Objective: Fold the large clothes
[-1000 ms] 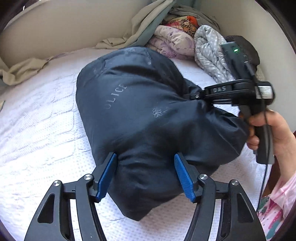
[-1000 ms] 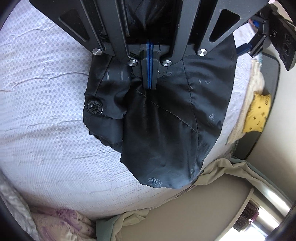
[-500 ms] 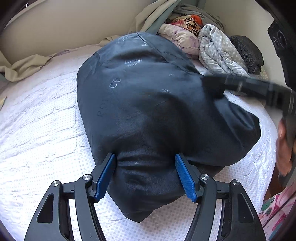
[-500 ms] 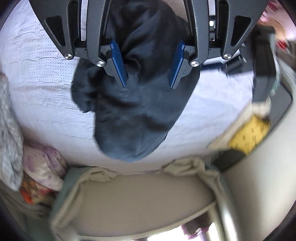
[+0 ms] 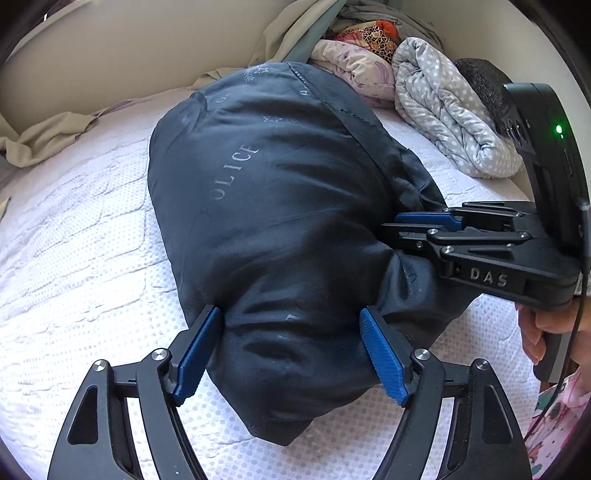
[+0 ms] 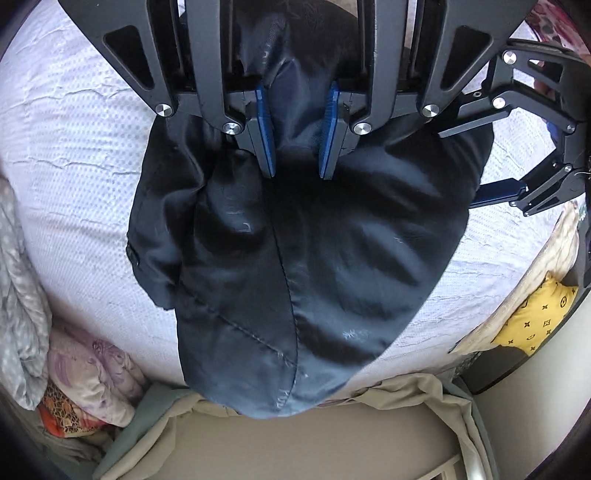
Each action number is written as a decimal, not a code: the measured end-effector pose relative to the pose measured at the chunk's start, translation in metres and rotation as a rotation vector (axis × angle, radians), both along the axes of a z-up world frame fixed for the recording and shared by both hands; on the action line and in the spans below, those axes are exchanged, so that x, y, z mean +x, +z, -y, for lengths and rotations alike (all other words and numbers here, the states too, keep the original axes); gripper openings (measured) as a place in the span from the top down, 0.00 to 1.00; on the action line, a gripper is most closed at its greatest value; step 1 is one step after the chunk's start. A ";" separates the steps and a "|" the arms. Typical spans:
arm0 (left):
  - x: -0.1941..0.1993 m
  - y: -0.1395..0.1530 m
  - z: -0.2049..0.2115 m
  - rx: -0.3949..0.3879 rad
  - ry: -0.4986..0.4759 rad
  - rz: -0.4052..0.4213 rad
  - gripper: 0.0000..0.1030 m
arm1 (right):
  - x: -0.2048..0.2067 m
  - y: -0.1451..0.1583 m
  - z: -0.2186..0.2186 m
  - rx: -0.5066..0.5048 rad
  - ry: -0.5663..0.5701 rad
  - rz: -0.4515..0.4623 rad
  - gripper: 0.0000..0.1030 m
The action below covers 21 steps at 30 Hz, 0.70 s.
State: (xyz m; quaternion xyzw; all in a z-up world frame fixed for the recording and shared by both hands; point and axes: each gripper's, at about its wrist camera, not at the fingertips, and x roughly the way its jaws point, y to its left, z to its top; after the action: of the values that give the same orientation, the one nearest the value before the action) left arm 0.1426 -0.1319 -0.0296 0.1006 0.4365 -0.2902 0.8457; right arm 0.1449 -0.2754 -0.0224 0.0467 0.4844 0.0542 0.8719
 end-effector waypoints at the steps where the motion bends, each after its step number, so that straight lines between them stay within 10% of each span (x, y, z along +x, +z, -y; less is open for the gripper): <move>1: 0.000 -0.001 0.000 0.000 0.002 -0.001 0.20 | 0.001 -0.002 -0.001 -0.012 0.001 0.005 0.82; 14: 0.008 -0.005 -0.006 -0.029 0.034 -0.033 0.18 | 0.010 -0.006 0.028 0.237 -0.071 -0.035 0.80; 21: 0.010 -0.001 -0.009 -0.044 0.048 -0.051 0.18 | -0.012 0.064 0.049 0.365 -0.079 0.145 0.19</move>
State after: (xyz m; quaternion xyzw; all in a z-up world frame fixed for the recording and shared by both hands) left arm 0.1528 -0.1232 -0.0306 0.0639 0.4537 -0.2820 0.8430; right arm 0.1333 -0.3243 0.0413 0.2190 0.4004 0.1098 0.8830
